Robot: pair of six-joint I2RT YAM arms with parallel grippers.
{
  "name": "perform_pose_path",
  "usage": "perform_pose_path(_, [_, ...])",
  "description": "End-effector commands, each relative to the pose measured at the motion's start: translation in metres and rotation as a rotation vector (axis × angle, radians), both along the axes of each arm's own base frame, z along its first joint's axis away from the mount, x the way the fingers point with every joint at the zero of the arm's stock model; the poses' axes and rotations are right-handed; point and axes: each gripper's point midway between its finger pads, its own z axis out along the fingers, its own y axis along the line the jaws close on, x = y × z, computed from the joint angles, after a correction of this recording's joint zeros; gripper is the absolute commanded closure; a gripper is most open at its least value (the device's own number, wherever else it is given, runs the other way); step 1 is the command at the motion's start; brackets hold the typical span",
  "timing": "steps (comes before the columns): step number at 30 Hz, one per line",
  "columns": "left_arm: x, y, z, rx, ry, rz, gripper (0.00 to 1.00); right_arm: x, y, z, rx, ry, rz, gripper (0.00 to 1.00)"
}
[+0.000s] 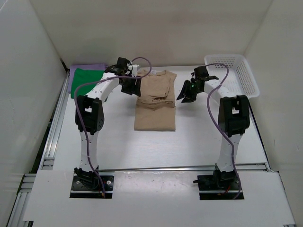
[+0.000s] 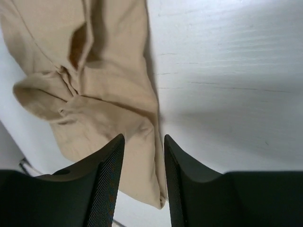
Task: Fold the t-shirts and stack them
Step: Fold the folded rectangular tshirt in 1/3 of the way, then grab one side of the 2/3 rectangular tshirt with both arms
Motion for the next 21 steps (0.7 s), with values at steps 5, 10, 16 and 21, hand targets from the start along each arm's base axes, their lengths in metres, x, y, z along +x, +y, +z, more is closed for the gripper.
perform_pose_path(5, [0.005,0.065,0.065,0.049,-0.144,0.146,0.30,-0.064,0.040,0.056,-0.147,-0.229,0.176,0.63])
perform_pose_path(10, [-0.058,0.040,0.036,0.001,-0.008,0.044,0.33,-0.090,0.067,0.028,-0.087,-0.136,0.195,0.82])
perform_pose_path(16, [-0.136,0.011,-0.009,0.050,0.132,-0.082,0.24,-0.102,0.058,0.008,-0.062,-0.015,0.117,0.54])
perform_pose_path(21, [-0.146,0.005,-0.031,0.059,0.176,-0.106,0.19,-0.133,0.046,-0.011,-0.055,0.052,0.125,0.45])
